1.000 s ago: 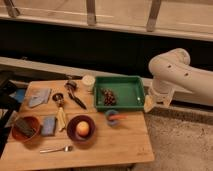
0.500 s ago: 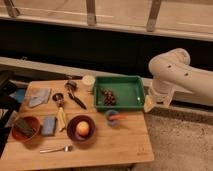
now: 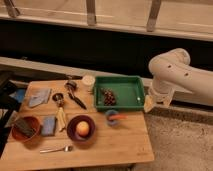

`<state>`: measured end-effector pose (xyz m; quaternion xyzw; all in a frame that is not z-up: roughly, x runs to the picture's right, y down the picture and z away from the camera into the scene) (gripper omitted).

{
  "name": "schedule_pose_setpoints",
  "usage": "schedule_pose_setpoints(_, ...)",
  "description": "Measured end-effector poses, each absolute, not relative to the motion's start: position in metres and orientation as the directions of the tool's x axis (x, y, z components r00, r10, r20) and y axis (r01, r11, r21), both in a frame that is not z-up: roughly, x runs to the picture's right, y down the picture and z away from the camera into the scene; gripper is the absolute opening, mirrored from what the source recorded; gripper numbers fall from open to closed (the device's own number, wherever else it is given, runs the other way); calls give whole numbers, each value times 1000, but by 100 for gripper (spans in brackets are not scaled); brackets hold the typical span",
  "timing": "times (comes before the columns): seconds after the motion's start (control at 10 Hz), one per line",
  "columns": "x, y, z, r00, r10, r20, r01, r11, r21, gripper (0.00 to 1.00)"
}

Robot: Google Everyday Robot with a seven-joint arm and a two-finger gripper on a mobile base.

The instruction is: Wipe tray with eraser

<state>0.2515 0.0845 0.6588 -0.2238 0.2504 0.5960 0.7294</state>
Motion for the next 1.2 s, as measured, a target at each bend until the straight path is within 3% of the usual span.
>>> schedule_pose_setpoints(1.2,249,85,657,177,760,-625,-979,201,-32,64)
